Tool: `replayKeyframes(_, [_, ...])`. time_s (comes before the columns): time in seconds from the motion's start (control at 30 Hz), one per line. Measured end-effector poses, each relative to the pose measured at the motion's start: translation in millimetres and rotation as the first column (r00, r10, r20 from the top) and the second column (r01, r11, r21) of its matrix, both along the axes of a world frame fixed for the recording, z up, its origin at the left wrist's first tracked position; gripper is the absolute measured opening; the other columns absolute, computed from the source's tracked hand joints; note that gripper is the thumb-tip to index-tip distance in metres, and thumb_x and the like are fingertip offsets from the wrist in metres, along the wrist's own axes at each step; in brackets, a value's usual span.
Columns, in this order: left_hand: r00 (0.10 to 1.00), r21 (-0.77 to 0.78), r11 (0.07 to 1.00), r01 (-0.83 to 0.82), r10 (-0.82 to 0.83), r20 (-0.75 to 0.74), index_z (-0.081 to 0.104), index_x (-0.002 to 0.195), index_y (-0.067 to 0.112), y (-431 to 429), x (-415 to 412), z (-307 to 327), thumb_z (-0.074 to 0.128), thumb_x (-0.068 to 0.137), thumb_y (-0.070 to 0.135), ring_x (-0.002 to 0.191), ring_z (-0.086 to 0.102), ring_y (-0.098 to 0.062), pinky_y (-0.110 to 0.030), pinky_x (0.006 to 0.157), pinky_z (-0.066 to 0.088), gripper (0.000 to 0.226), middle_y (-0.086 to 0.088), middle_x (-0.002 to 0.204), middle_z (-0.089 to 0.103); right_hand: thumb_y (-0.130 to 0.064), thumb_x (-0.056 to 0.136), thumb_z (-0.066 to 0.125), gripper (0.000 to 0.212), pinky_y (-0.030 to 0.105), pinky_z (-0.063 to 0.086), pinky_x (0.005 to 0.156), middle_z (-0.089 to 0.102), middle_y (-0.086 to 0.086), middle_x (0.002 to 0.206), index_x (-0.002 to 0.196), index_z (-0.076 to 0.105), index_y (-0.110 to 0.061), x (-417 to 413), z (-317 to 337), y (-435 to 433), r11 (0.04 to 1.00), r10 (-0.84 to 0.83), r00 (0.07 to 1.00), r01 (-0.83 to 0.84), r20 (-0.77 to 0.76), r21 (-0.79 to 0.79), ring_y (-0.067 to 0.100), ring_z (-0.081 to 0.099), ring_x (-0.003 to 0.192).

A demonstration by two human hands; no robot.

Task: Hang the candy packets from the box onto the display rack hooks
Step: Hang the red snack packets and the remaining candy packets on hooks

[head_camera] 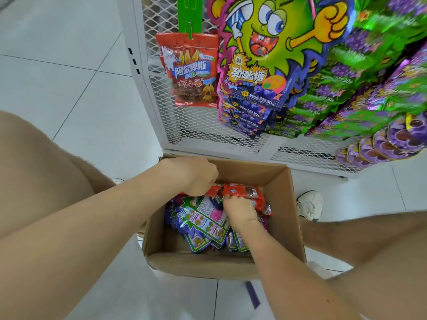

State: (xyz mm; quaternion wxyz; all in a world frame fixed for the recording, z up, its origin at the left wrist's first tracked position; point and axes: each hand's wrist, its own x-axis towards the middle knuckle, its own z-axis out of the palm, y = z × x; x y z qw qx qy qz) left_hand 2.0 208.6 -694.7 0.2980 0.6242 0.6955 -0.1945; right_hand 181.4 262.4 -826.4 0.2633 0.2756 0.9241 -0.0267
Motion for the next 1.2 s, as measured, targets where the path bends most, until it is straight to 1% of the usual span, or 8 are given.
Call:
replayKeyframes(0.1, [0.999,0.03,0.999,-0.026,0.026,-0.022,0.062,0.122,0.015,-1,-5,3,0.051,0.1,0.013,0.101,0.067,-0.034,-0.048,0.089,0.059,0.024,-0.012,0.117,0.069,-0.02,0.08,0.075,0.03,0.041,0.058,0.079,0.071,0.01,0.106,0.109,0.067,-0.014,-3,31,26,0.954,-0.3,0.935,0.291,-0.191,-0.074,0.034,0.071,0.099])
replayKeyframes(0.27, [0.931,0.241,0.901,-0.361,0.333,0.147,0.042,0.137,0.003,1,-13,23,0.061,0.104,0.034,0.111,0.062,-0.039,-0.044,0.09,0.053,0.049,-0.02,0.124,0.059,-0.024,0.072,0.063,0.026,0.028,0.034,0.054,0.043,-0.007,0.052,0.058,0.043,-0.017,-7,83,62,0.645,-0.752,0.498,0.424,-0.431,-0.636,0.017,0.038,0.053])
replayKeyframes(0.43, [0.485,0.273,0.465,-0.842,0.432,0.76,0.063,0.108,0.001,3,-17,57,0.069,0.102,0.026,0.073,0.049,-0.022,-0.032,0.063,0.034,0.027,-0.009,0.082,0.06,-0.036,0.067,0.077,0.045,0.028,0.042,0.061,0.059,0.003,0.081,0.098,0.06,-0.007,3,129,69,0.486,-0.827,0.473,0.327,-0.305,-0.811,0.016,0.053,0.069])
replayKeyframes(0.53, [0.463,0.291,0.46,-0.839,0.32,0.827,0.074,0.1,0.007,-6,-12,88,0.07,0.102,0.021,0.076,0.058,-0.012,-0.024,0.072,0.045,0.015,0.003,0.083,0.067,-0.014,0.085,0.077,0.015,0.025,0.048,0.069,0.067,-0.011,0.081,0.094,0.067,-0.022,5,170,70,0.522,-0.821,0.352,0.145,-0.45,-0.841,0.006,0.063,0.074])
replayKeyframes(0.63, [0.619,0.457,0.502,-0.734,0.219,0.754,0.077,0.091,0.017,-6,-7,109,0.075,0.098,0.024,0.078,0.066,-0.011,-0.035,0.085,0.054,0.011,0.001,0.083,0.07,-0.017,0.086,0.078,0.038,0.028,0.055,0.087,0.076,-0.013,0.106,0.119,0.07,-0.032,4,211,64,0.742,-0.659,0.2,0.015,-0.725,-0.67,0.004,0.071,0.101])
replayKeyframes(0.87, [0.8,0.65,0.543,-0.531,0.07,0.596,0.074,0.088,0.019,15,-6,192,0.076,0.096,0.038,0.07,0.062,-0.016,-0.039,0.072,0.052,0.021,-0.008,0.081,0.07,-0.029,0.103,0.063,0.013,0.022,0.036,0.059,0.069,-0.009,0.08,0.112,0.071,-0.025,-6,299,68,0.963,-0.258,0.365,0.027,-0.895,-0.267,0.009,0.056,0.061])
replayKeyframes(1.07, [0.707,0.675,0.279,-0.683,0.021,0.707,0.052,0.144,0.02,70,-1,270,0.057,0.104,0.02,0.123,0.057,-0.006,-0.027,0.103,0.044,0.04,0.009,0.137,0.059,-0.019,0.098,0.07,0.018,0.014,0.041,0.074,0.075,-0.009,0.093,0.116,0.075,-0.021,-1,376,97,0.985,-0.077,0.169,0.164,-0.983,-0.049,-0.008,0.058,0.065])
replayKeyframes(1.2, [0.613,0.603,0.159,-0.782,0.019,0.79,0.056,0.14,0.015,103,1,302,0.048,0.101,0.012,0.114,0.058,-0.013,-0.031,0.094,0.042,0.039,0.003,0.125,0.062,-0.02,0.094,0.072,0.027,0.039,0.051,0.089,0.074,-0.004,0.098,0.119,0.064,-0.024,-15,410,113,0.98,-0.029,0.087,0.197,-0.996,-0.012,0.021,0.067,0.08])
